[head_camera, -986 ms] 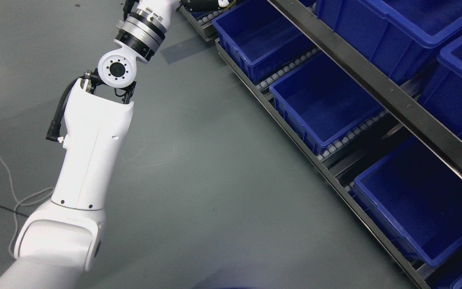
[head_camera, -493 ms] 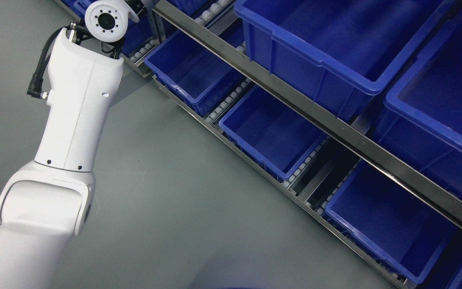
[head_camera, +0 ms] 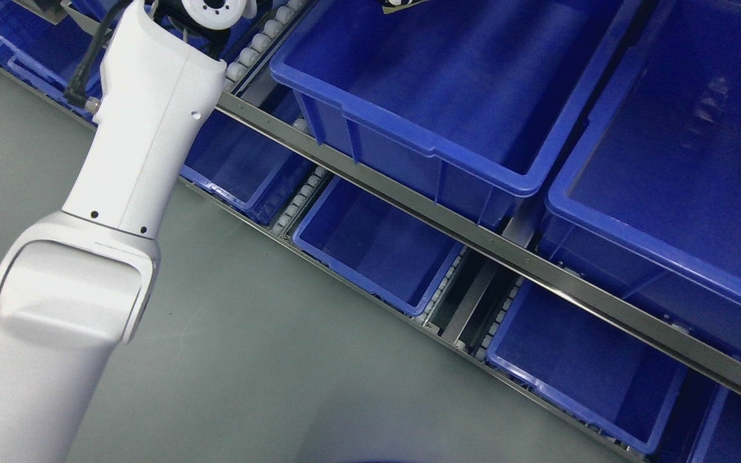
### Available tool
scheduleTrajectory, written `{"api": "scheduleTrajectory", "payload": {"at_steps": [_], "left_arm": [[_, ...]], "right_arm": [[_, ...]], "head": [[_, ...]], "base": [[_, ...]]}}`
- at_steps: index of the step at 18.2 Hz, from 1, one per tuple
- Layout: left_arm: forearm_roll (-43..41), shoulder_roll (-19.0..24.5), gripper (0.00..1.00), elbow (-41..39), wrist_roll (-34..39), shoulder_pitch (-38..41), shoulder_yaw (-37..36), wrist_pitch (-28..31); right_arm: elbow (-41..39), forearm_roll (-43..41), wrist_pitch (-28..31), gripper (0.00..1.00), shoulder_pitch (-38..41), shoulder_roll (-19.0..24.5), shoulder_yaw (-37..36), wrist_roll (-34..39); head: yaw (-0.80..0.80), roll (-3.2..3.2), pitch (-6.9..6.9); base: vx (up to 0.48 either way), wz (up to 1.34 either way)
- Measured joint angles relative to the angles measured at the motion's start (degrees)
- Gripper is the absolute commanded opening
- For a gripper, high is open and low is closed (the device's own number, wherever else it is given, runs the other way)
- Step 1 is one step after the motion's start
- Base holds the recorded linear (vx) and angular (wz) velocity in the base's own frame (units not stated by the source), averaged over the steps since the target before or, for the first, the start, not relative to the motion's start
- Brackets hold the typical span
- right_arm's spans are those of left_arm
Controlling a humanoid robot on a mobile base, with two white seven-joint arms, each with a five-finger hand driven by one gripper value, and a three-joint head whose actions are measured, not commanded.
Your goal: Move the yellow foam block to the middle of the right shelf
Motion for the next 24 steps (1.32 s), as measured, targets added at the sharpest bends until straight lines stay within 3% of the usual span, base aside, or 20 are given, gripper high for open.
{"api": "scheduleTrajectory", "payload": {"at_steps": [6,10,16,24], "left_arm": [[-1.0,-0.9,0.99,2.8,-0.3,-0.2,-0.6,0.5],[-1.0,-1.3,0.99,0.4,-0.1,2.6,2.1,0.5],[-0.6,-1.6,0.99,-9.5,9.8,11.8,8.0,0.7],[0.2,-1.9,1.00,-24.0,13.4,18.9,17.3,1.6]], "right_arm": [[0.0,0.0,0.0,1.00,0.0,0.0,0.0,0.0],[0.0,0.0,0.0,1.00,0.0,0.0,0.0,0.0],[0.0,0.0,0.0,1.00,0.0,0.0,0.0,0.0],[0.0,0.0,0.0,1.00,0.0,0.0,0.0,0.0]], "head": [[0.00,0.00,0.00],[0.00,0.00,0.00],[0.00,0.00,0.00],[0.00,0.00,0.01]], "base": [[0.101,-0.21],[0.069,-0.12],[0.045,-0.07],[0.016,0.00]]}}
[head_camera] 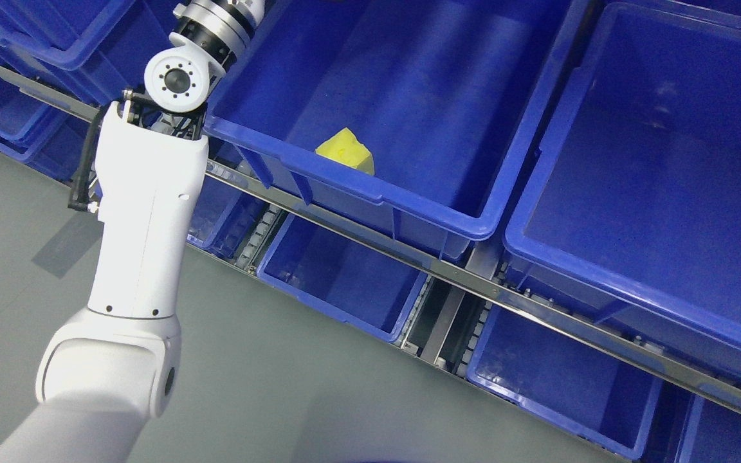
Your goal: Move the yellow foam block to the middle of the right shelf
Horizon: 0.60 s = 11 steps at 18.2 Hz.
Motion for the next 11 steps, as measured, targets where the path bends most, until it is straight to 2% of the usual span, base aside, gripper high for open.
{"api": "scheduleTrajectory", "payload": {"at_steps": [4,8,11], "left_arm": [[0.9,-0.1,1.00,-7.9,2.0,3.5,3.4,2.6],[4.0,-0.1,1.00,-12.5,13.2,9.2,6.5,3.7],[6.4,-0.2,1.00,-15.0,16.9,13.7,8.6,3.9]], "right_arm": [[0.0,0.0,0.0,1.00,0.0,0.0,0.0,0.0],[0.0,0.0,0.0,1.00,0.0,0.0,0.0,0.0],[0.0,0.0,0.0,1.00,0.0,0.0,0.0,0.0]], "head": [[0.00,0.00,0.00],[0.00,0.00,0.00],[0.00,0.00,0.00]], "base": [[0.000,0.00],[0.000,0.00],[0.000,0.00]]}}
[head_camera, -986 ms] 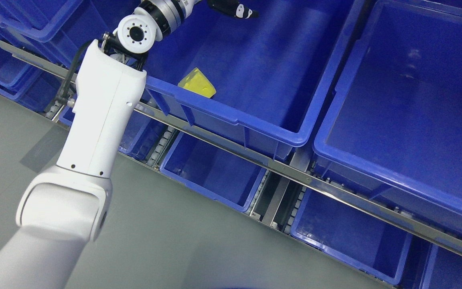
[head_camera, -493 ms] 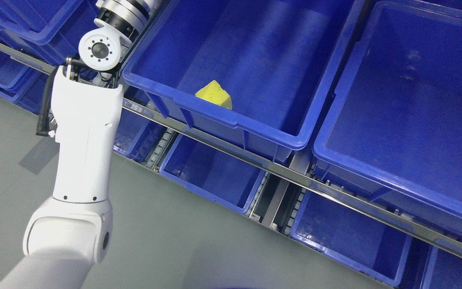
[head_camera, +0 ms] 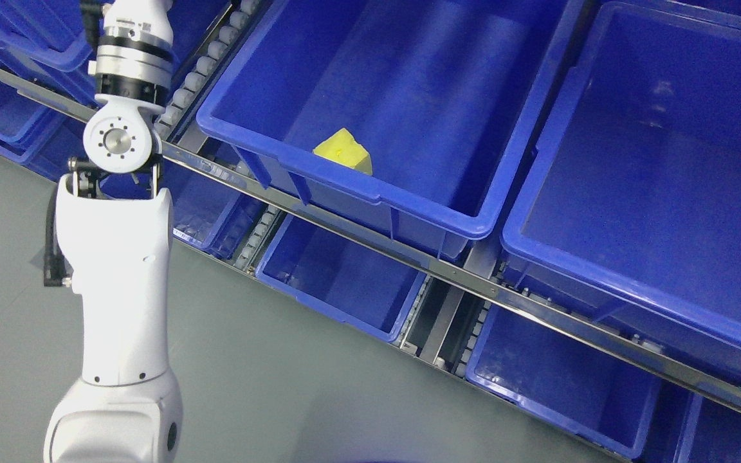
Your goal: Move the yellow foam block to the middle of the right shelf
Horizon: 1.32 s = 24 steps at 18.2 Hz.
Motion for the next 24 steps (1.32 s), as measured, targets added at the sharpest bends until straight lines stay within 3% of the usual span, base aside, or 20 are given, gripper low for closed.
{"api": "scheduleTrajectory", "payload": {"at_steps": [12,18,24], "left_arm": [[8.8,-0.1,1.00,-3.9,-3.8,8.9,10.3,-0.2],[17.0,-0.1,1.00,-3.3,-12.7,16.2,16.4,-13.7],[20.4,-0.1,1.00,-2.9,-1.4,21.3,18.4,-14.3]], "right_arm": [[0.0,0.0,0.0,1.00,0.0,0.0,0.0,0.0],[0.0,0.0,0.0,1.00,0.0,0.0,0.0,0.0],[0.0,0.0,0.0,1.00,0.0,0.0,0.0,0.0]], "head": [[0.00,0.00,0.01],[0.00,0.00,0.01],[0.00,0.00,0.01]], "base": [[0.000,0.00],[0.000,0.00],[0.000,0.00]]}}
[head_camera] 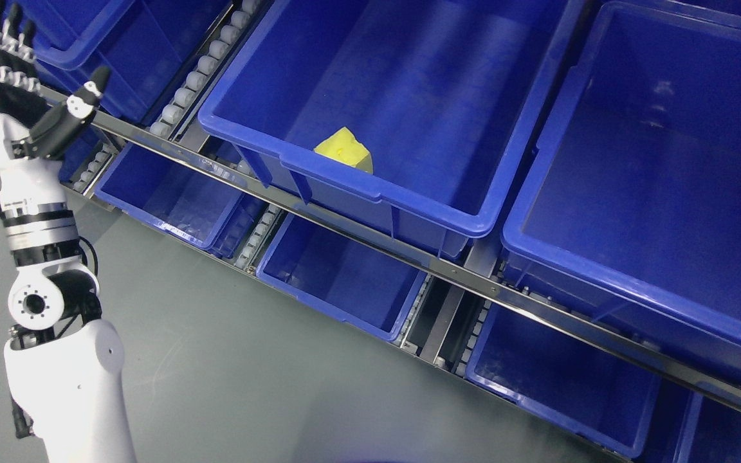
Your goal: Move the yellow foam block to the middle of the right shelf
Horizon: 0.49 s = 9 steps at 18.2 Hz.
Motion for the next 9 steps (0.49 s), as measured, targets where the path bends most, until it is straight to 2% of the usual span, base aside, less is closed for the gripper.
{"api": "scheduleTrajectory", "payload": {"at_steps": [3,7,9], "left_arm": [[0.7,0.0,1.00,0.2,5.1,1.1,-0.5,6.7],[1.4,0.0,1.00,0.7,6.0,1.7,-2.7,8.9],[3.4,0.0,1.00,1.1,3.5,1.8,-4.0,9.3]], "right_arm": [[0.0,0.0,0.0,1.00,0.0,0.0,0.0,0.0],[0.0,0.0,0.0,1.00,0.0,0.0,0.0,0.0],[0.0,0.0,0.0,1.00,0.0,0.0,0.0,0.0]], "head": [[0.00,0.00,0.00],[0.00,0.00,0.00],[0.00,0.00,0.00]], "base": [[0.000,0.00],[0.000,0.00],[0.000,0.00]]}}
